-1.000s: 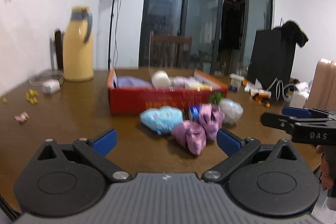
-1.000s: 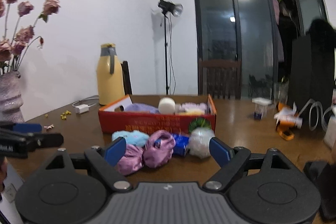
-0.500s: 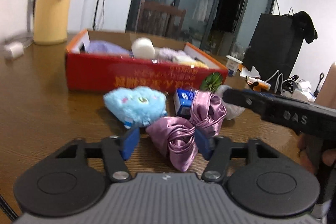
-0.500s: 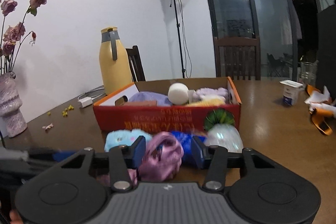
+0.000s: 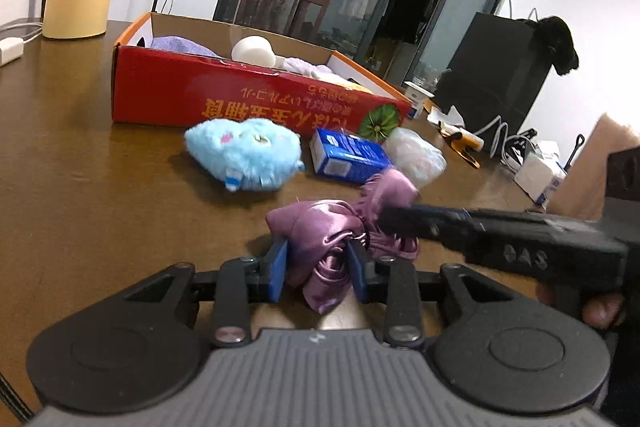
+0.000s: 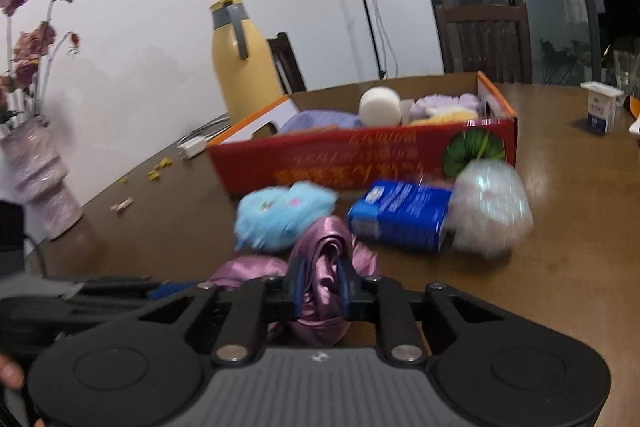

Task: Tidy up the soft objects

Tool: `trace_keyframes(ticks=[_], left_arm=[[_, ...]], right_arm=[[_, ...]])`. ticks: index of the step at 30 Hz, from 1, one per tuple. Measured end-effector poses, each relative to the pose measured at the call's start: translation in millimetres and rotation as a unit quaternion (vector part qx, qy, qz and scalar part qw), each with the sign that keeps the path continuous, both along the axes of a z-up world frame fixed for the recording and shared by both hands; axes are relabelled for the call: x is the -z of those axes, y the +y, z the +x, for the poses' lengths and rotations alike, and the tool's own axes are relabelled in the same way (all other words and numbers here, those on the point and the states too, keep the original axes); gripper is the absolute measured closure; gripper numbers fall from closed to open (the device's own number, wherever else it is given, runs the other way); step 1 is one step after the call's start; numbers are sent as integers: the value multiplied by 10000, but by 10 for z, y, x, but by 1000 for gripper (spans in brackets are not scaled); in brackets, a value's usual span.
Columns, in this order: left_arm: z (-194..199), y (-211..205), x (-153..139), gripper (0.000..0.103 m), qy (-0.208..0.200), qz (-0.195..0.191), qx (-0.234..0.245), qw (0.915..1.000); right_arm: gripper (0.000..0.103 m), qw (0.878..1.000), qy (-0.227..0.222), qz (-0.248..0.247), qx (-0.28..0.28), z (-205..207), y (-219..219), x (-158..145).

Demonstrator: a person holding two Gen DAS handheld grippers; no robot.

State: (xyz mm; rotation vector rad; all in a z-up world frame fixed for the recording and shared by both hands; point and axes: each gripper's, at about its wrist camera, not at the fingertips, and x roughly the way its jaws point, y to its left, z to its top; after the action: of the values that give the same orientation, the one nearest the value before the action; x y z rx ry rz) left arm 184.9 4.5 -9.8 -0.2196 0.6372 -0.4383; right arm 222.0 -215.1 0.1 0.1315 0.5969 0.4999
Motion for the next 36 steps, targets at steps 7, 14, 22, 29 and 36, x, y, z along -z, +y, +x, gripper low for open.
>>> trace_keyframes(ticks=[7,14,22,29,36], left_arm=[[-290,183,-76,41,195,-916,109,9955],[-255,46,-60,69,98,-465,-233,9986],[-313,32,-5,72,-62,-338,-132,9993],[-522,-38,-13,68,-422,162,55,9990],[-631,134,-278,43,-503,-705,114,9962]], right_arm=[[91,9977,-129,-657,-72,-542,134,97],[88,9974,-189,-678,-139,-783,76,97],[65,9961,-535,475,516,-667,-343,-255],[66,9966,56,599,571,-198,-207,2],[67,9992,-45,244,326,-598,-125,54]])
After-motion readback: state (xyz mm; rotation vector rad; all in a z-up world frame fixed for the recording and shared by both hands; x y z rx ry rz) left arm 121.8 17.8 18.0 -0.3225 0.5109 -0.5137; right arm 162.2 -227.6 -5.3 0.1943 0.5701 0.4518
